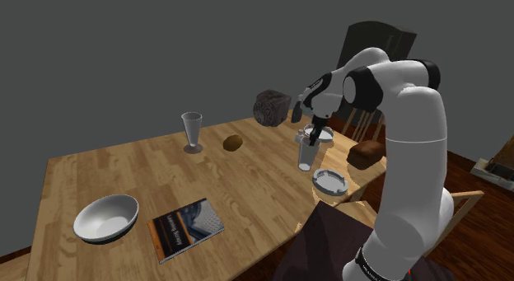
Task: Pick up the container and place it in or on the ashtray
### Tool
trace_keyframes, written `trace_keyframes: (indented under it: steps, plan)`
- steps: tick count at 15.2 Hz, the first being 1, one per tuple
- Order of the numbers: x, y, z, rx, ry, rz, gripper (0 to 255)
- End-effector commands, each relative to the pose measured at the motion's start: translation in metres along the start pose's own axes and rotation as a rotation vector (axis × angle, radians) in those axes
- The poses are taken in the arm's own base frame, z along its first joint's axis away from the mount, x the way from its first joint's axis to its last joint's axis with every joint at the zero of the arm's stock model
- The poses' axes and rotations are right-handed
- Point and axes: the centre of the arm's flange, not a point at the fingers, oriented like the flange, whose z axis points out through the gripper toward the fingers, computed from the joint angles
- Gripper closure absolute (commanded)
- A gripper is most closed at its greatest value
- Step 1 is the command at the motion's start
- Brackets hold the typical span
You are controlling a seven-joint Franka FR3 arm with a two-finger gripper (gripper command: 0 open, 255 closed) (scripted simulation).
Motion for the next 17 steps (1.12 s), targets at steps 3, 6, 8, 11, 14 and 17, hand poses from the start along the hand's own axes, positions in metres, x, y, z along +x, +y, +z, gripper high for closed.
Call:
trace_keyframes:
  steps: [3, 6, 8, 11, 14, 17]
  plan:
    - [0.000, -0.002, -0.022, 0.000, 0.000, 0.000, 255]
    - [0.000, -0.003, -0.037, 0.000, 0.000, 0.000, 255]
    - [0.001, -0.004, -0.048, 0.000, 0.000, 0.000, 255]
    - [0.001, -0.006, -0.064, 0.000, 0.000, 0.000, 255]
    - [-0.011, -0.006, -0.074, 0.000, 0.000, 0.000, 255]
    - [-0.049, -0.006, -0.088, 0.000, 0.000, 0.000, 255]
